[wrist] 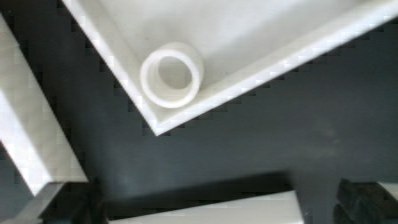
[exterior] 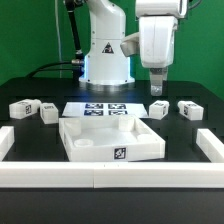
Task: Assemble square table
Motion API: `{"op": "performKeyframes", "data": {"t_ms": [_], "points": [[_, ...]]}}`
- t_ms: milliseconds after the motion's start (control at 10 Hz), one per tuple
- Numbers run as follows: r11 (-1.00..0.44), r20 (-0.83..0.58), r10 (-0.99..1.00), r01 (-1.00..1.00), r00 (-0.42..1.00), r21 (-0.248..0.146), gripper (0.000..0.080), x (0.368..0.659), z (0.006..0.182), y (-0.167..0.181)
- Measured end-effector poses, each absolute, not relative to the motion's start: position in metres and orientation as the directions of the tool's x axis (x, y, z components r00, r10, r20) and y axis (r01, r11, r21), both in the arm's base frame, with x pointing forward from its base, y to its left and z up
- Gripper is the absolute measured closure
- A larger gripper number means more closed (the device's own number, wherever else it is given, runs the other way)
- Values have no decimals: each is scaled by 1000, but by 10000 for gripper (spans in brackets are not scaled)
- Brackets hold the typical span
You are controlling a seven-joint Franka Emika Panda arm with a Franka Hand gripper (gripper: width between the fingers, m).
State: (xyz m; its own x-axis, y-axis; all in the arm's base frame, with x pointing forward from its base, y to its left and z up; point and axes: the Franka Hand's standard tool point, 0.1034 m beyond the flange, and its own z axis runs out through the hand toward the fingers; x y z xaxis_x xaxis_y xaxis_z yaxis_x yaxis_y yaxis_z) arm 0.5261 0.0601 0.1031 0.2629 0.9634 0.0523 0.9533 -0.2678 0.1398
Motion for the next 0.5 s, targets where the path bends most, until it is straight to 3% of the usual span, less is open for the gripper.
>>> {"op": "performKeyframes", "data": {"t_ms": [200, 400, 500], "points": [[-268, 51, 963, 954, 263, 136, 149, 524, 101, 60], [-184, -3, 983, 980, 185, 77, 149, 479, 75, 59], [-144, -8, 989, 987, 145, 75, 149, 452, 59, 48]]}}
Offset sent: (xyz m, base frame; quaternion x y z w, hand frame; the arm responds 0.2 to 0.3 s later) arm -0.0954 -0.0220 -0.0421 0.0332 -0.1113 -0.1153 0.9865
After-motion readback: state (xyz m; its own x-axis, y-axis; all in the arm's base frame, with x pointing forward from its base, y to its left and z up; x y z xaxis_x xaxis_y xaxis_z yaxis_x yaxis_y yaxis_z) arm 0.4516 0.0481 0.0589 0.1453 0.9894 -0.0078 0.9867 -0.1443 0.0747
